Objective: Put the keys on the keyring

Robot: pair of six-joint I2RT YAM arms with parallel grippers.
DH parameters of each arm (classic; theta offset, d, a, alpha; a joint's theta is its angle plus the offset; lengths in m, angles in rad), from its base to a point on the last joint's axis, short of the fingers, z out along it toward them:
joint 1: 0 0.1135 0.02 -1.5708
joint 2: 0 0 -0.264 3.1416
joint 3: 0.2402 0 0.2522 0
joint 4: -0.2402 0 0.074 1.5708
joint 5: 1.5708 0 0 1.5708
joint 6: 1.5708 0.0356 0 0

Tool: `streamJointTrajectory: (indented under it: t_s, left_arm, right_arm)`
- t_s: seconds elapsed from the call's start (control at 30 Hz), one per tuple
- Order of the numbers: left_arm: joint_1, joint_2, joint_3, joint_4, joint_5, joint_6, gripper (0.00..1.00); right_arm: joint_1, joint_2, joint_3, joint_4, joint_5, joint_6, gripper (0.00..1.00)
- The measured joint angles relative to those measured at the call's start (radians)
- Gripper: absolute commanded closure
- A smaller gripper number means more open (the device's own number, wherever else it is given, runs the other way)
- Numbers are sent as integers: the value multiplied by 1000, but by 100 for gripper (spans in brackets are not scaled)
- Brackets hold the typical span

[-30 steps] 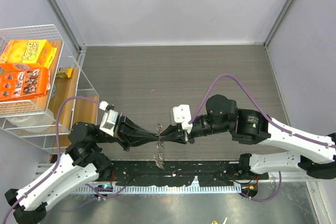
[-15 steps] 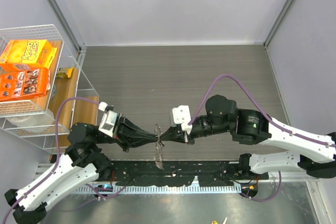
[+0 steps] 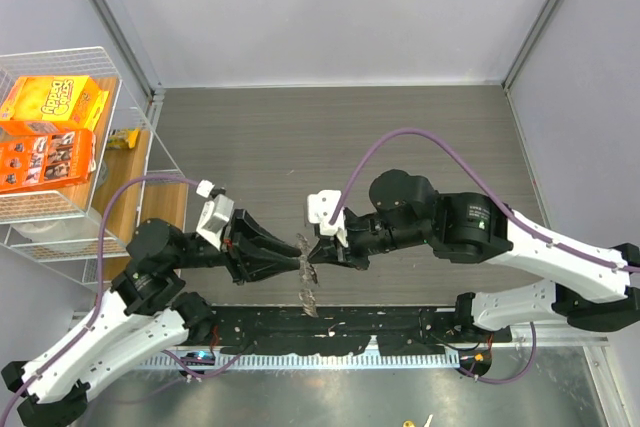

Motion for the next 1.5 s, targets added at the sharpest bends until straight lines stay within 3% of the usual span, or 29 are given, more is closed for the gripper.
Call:
streamJointTrajectory:
  t_s: [0.43, 0.83, 1.13, 1.23, 1.37, 1.43, 1.5]
  left_arm:
    - [0, 45, 111, -288, -24, 80, 59]
    - [0, 60, 135, -420, -27, 135, 59]
    - [0, 78, 164, -479, -19, 186, 68]
    - [0, 84, 174, -491, -13, 199, 81]
    - [0, 84, 176, -505, 0, 214, 89]
    - [0, 84, 176, -513, 7, 217, 100]
    - [-2, 85, 176, -515, 21, 219, 100]
  right_arm:
    - [0, 61, 90, -161, 24, 50, 94]
    - [0, 175, 155, -198, 6, 132, 95]
    - [0, 220, 222, -244, -27, 149, 94]
    - [0, 232, 241, -264, -31, 148, 95]
    - [0, 249, 256, -283, -35, 148, 94]
    - [0, 255, 260, -291, -36, 148, 94]
    - [-1, 259, 268, -302, -35, 148, 94]
